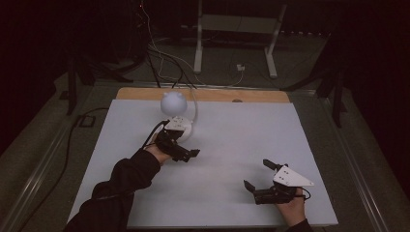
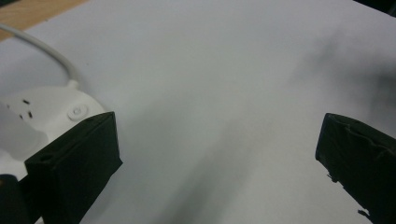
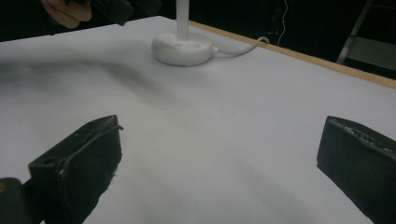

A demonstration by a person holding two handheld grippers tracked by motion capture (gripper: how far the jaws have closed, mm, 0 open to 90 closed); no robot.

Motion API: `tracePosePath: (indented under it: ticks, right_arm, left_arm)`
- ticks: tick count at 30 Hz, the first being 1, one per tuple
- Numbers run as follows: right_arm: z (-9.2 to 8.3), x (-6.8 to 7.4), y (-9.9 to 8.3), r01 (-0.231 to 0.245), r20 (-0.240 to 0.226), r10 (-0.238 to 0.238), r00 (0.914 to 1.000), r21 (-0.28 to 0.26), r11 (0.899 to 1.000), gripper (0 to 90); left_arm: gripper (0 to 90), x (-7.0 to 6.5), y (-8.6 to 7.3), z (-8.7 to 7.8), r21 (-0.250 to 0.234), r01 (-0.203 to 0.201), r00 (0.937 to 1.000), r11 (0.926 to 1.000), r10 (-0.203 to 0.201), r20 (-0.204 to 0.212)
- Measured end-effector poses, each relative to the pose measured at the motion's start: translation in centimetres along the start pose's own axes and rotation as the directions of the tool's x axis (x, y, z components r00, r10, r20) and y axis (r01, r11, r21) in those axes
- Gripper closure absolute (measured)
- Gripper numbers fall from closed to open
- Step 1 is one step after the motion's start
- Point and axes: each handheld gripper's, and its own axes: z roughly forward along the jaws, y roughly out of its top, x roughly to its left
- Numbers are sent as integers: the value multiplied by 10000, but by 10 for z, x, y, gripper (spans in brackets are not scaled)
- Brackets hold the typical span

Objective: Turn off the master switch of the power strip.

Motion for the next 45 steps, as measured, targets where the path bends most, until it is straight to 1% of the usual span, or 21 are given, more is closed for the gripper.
tracePosePath:
  ticks: [1, 3, 4, 5, 7, 8, 10, 11, 12, 14, 15, 17, 23, 27, 28, 33, 34, 39, 42, 43, 45]
  right_arm:
    - [0, 0, 0, 1, 2, -1, 10000, -1, 10000, 0]
    - [0, 0, 0, -8, -7, 8, 10000, -5, 10000, 0]
    - [0, 0, 0, 1, 0, -1, 10000, -4, 10000, 0]
    - [0, 0, 0, -5, -8, 5, 10000, -4, 10000, 0]
    - [0, 0, 0, 0, -18, 0, 10000, 4, 10000, 0]
    - [0, 0, 0, 12, -20, -12, 10000, 9, 10000, 0]
    - [1, 1, 0, 8, -31, -8, 10000, 21, 10000, 0]
    - [1, 1, 0, 25, -42, -25, 10000, 27, 10000, 0]
    - [1, 1, 0, 32, -41, -32, 10000, 28, 10000, 0]
    - [1, 1, 0, 43, -39, -43, 10000, 36, 10000, 0]
    - [1, 1, 0, 44, -36, -44, 10000, 39, 10000, 0]
    - [1, 1, 0, 41, -30, -41, 10000, 48, 10000, 0]
    - [1, 1, 0, 32, -27, -32, 10000, 68, 10000, 0]
    - [1, 1, 1, 39, -20, -39, 10000, 70, 10000, 0]
    - [1, 2, 1, 51, -16, -51, 10000, 73, 10000, 0]
    - [2, 1, 0, 54, -17, -54, 10000, 81, 10000, 0]
    - [2, 2, 0, 60, -8, -60, 10000, 77, 10000, 0]
    - [2, 2, 1, 80, -23, -80, 10000, 98, 9999, 0]
    - [2, 2, 1, 101, -29, -101, 9999, 97, 9999, 0]
    - [2, 2, 1, 95, -48, -94, 9999, 105, 9999, 0]
    - [2, 2, 0, 90, -54, -90, 9999, 113, 9999, 0]
  left_arm:
    - [4, 0, -2, -2, 47, -43, 9999, 10000, 42, 100]
    - [4, 0, -6, -7, 84, -98, 9999, 9999, 97, 83]
    - [4, 0, -8, -9, 129, -102, 9998, 9999, 100, 159]
    - [4, 0, -11, -11, 183, -122, 9999, 9998, 120, 111]
    - [4, -1, -16, -15, 264, -128, 9997, 9996, 123, 202]
    - [4, -1, -18, -17, 285, -217, 9997, 9994, 213, 136]
    - [4, -3, -23, -22, 281, -263, 9995, 9993, 258, 194]
    - [4, -4, -25, -24, 255, -325, 9994, 9991, 322, 122]
    - [4, -5, -27, -26, 225, -355, 9992, 9991, 351, 184]
    - [4, -8, -31, -31, 209, -428, 9991, 9989, 426, 78]
    - [4, -8, -34, -33, 196, -430, 9989, 9989, 427, 168]
    - [4, -11, -39, -36, 167, -430, 9991, 9989, 429, 67]
    - [4, -19, -57, -46, -5, -493, 9987, 9988, 493, 131]
    - [4, -20, -71, -50, -65, -441, 9987, 9990, 442, 271]
    - [4, -21, -74, -51, -98, -450, 9987, 9989, 452, 245]
    - [4, -22, -91, -56, -209, -488, 9977, 9986, 497, 461]
    - [4, -22, -94, -57, -168, -519, 9980, 9985, 525, 364]
    - [4, -23, -109, -61, -81, -540, 9980, 9985, 543, 333]
    - [5, -23, -117, -64, -93, -479, 9984, 9988, 482, 309]
    - [5, -22, -120, -65, -62, -392, 9987, 9992, 394, 336]
    - [5, -21, -126, -66, -9, -317, 9992, 9995, 317, 226]
